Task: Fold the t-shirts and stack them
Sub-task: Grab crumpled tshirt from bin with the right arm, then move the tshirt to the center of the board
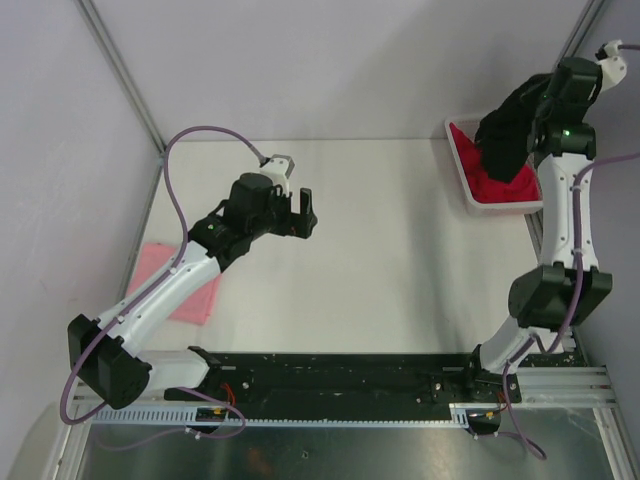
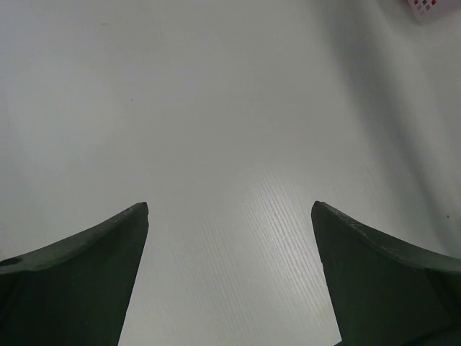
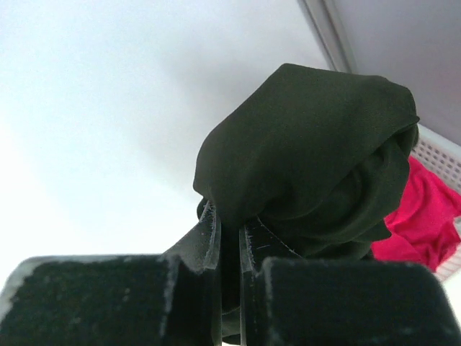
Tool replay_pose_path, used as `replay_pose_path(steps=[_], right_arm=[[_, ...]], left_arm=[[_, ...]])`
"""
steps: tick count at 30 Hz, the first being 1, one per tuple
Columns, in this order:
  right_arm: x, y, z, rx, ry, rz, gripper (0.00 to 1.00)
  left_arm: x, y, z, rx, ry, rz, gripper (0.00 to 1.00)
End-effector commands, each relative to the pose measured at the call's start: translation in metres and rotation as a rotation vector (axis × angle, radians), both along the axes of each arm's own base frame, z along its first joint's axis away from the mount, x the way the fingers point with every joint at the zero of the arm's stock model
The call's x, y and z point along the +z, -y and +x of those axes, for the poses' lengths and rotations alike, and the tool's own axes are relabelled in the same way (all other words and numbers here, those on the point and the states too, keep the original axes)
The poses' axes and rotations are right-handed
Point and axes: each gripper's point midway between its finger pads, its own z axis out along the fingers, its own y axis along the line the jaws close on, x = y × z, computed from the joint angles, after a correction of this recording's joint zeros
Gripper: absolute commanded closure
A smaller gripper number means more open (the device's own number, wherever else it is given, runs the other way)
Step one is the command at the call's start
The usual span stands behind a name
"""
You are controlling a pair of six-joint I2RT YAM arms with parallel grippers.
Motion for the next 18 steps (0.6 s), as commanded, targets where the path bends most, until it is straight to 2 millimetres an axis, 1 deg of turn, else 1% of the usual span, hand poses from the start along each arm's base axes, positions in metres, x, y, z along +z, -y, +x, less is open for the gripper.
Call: replay_pose_path(steps=[1,3,6,8,10,12,14,16,17,18], right_arm=[[0.08,-0.031,-0.036,0.043,0.192,-0.066,1.0],[0.098,-0.052,-0.054,0.081,0.238,-0.071,1.0],[0.105,-0.093,-0.077,0.164,0.28,-0.058,1.0],[0.101,-0.118,-0.09,0.216,0.295,-0.04,1.0],[0.091,-0.143,-0.102,0.27,0.296,-0.015,1.0],[0.075,-0.168,-0.109,0.322,0.28,0.005,1.0],[0.053,-0.197,-0.112,0.379,0.235,0.017,1.0],[0.021,-0.228,-0.111,0.437,0.162,0.019,1.0],[0.0,-0.247,-0.108,0.473,0.11,0.017,0.98],[-0.021,-0.269,-0.108,0.521,0.057,0.009,0.94]], left_arm=[[0.013,-0.008,0.004,0.014,0.059,0.004,0.0],[0.013,-0.009,0.005,0.018,0.059,0.005,0.01],[0.012,-0.01,0.006,0.022,0.058,0.006,0.01],[0.011,-0.011,0.007,0.025,0.055,0.007,0.0],[0.01,-0.011,0.008,0.027,0.052,0.008,0.0],[0.008,-0.011,0.008,0.028,0.049,0.01,0.0],[0.006,-0.011,0.009,0.028,0.043,0.012,0.01],[0.005,-0.012,0.01,0.03,0.039,0.013,0.01],[0.004,-0.012,0.01,0.031,0.038,0.014,0.01],[0.003,-0.012,0.011,0.032,0.035,0.015,0.01]])
